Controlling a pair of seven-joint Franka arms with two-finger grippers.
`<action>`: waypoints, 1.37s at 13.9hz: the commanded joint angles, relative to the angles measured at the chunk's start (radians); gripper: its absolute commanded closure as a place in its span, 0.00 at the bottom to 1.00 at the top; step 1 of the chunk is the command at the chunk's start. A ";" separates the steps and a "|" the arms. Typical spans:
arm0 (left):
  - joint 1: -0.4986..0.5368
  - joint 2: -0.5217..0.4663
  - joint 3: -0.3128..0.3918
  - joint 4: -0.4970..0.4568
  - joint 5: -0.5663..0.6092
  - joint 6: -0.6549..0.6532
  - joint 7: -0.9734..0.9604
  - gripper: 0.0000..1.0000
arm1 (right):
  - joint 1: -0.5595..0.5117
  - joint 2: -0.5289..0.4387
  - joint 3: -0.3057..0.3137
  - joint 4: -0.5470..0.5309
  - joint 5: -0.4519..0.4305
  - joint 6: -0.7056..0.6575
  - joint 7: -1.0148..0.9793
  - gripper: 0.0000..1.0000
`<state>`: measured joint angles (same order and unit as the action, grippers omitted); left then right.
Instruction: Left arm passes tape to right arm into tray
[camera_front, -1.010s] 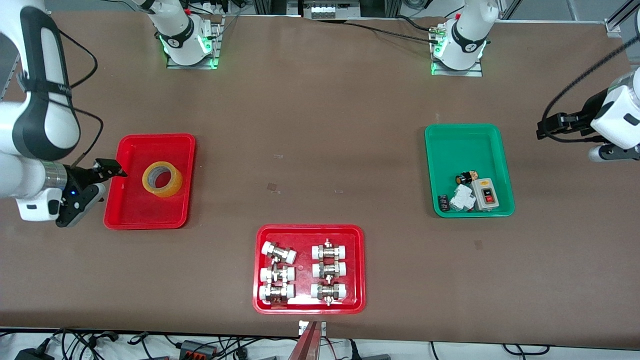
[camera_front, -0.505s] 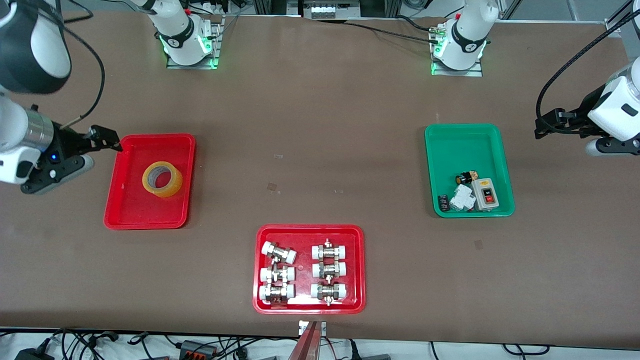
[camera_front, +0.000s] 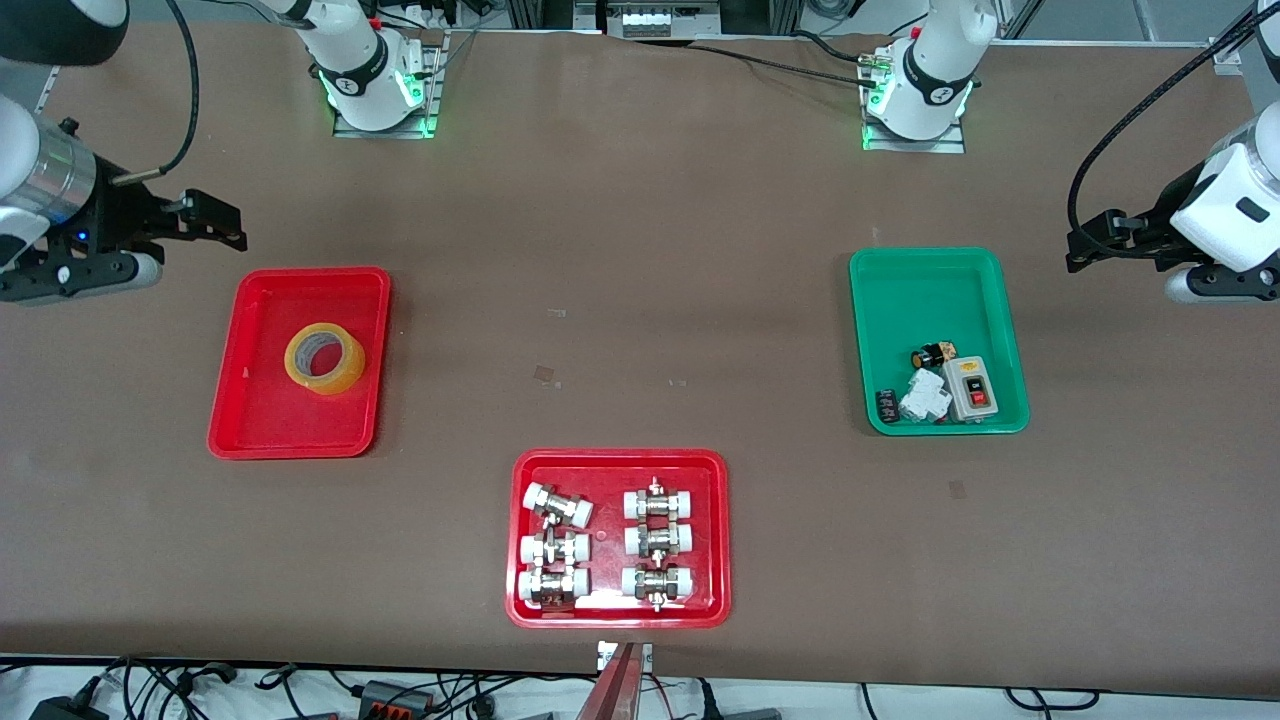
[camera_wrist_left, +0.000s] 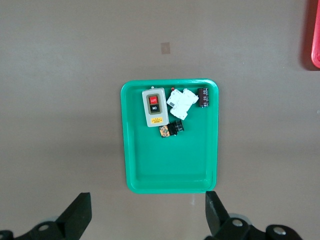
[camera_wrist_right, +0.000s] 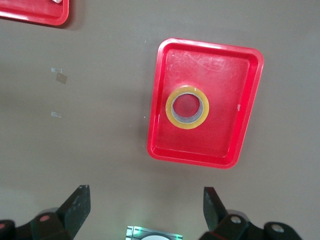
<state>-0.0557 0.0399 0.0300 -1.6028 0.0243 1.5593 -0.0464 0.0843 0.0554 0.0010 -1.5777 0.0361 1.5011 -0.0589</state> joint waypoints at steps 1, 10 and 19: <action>0.004 -0.032 -0.005 -0.035 -0.001 0.018 0.025 0.00 | 0.008 -0.106 -0.004 -0.119 -0.013 0.062 0.039 0.00; -0.009 -0.032 -0.008 -0.034 -0.001 0.018 0.025 0.00 | 0.005 -0.089 -0.006 -0.025 -0.045 0.047 0.205 0.00; -0.009 -0.032 -0.008 -0.032 -0.001 0.018 0.023 0.00 | 0.000 -0.083 -0.006 -0.015 -0.039 0.048 0.192 0.00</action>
<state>-0.0641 0.0365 0.0229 -1.6054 0.0243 1.5609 -0.0427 0.0826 -0.0342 -0.0063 -1.6096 0.0065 1.5557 0.1235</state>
